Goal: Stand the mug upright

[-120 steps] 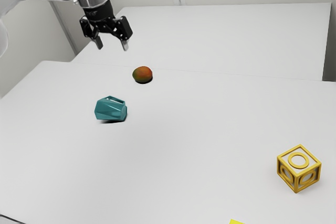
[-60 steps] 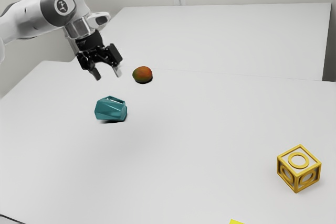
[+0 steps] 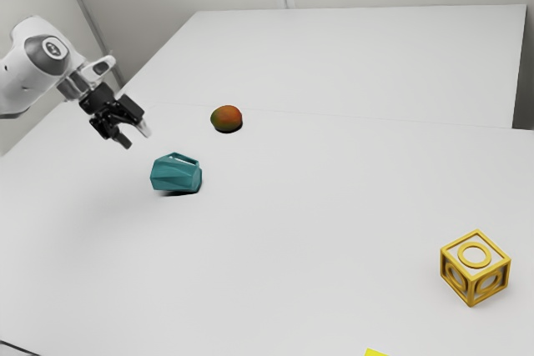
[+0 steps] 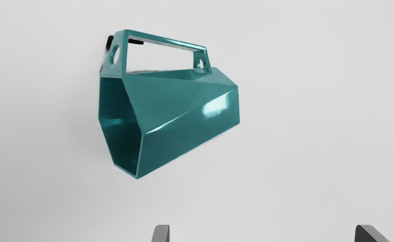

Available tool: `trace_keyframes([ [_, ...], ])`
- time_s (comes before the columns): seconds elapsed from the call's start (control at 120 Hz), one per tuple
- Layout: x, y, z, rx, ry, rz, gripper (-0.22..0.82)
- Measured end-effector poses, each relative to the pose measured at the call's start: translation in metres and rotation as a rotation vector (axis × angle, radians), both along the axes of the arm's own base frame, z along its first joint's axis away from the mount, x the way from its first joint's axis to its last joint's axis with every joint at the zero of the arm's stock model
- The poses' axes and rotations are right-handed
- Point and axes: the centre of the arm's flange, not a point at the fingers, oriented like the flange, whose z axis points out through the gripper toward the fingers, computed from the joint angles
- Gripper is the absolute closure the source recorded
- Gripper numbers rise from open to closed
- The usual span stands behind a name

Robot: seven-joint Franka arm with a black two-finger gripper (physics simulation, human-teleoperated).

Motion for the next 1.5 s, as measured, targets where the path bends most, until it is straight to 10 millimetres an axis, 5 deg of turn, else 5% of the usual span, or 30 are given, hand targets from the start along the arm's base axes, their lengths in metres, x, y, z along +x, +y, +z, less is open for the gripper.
trace_keyframes([
  [0.275,0.019,0.048,-0.08,-0.136,-0.021,-0.015,0.0],
  [0.608,0.022,0.038,-0.116,-0.321,-0.057,-0.051,0.0],
  [0.85,0.022,0.023,-0.124,-0.412,-0.077,-0.08,0.01],
  [1.342,0.02,0.019,-0.127,-0.484,-0.109,-0.109,0.6],
  [1.5,0.02,0.02,-0.124,-0.483,-0.119,-0.119,0.71],
])
